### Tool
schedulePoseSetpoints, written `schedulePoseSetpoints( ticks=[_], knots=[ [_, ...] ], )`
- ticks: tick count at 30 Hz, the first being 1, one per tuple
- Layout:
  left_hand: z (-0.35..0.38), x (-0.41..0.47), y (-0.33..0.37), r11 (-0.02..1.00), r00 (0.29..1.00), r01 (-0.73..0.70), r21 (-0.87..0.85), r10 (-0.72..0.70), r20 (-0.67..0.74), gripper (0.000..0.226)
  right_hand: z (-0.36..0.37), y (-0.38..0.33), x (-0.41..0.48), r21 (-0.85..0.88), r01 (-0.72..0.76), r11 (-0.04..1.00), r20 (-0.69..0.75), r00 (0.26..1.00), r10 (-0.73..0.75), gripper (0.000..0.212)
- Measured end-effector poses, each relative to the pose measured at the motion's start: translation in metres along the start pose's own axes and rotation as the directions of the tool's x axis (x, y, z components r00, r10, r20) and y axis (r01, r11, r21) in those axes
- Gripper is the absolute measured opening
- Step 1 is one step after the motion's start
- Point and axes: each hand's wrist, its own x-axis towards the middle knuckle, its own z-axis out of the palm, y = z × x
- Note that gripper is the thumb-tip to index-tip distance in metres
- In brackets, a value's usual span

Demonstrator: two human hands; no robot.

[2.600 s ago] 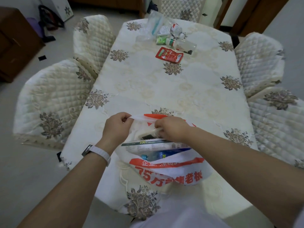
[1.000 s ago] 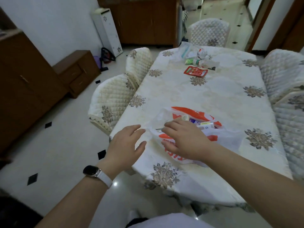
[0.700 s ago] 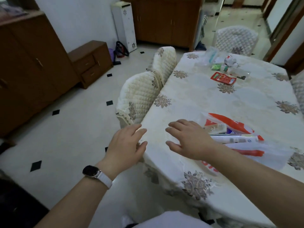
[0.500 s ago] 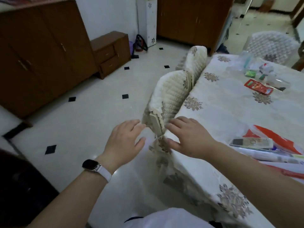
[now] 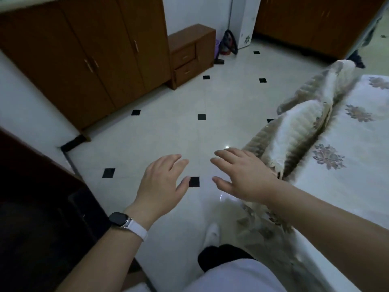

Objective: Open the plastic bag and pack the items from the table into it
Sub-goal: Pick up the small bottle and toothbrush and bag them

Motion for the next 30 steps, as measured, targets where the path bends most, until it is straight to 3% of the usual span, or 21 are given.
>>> schedulePoseSetpoints(
  ticks=[10, 22, 30],
  knots=[
    [0.006, 0.109, -0.114, 0.986, 0.986, 0.137, 0.089, -0.145, 0.08, 0.045, 0.061, 0.052, 0.18, 0.088, 0.078, 0.993, -0.068, 0.995, -0.072, 0.049],
    [0.0, 0.277, -0.192, 0.981, 0.992, 0.103, 0.163, -0.114, 0.058, 0.047, 0.048, 0.141, 0.334, 0.056, 0.087, 0.995, -0.132, 0.988, -0.079, 0.05],
    [0.051, 0.393, -0.243, 0.998, 0.997, -0.051, 0.041, 0.049, 0.06, 0.046, 0.06, 0.216, 0.393, -0.039, -0.087, 0.995, -0.152, 0.985, 0.08, 0.048]
  ],
)
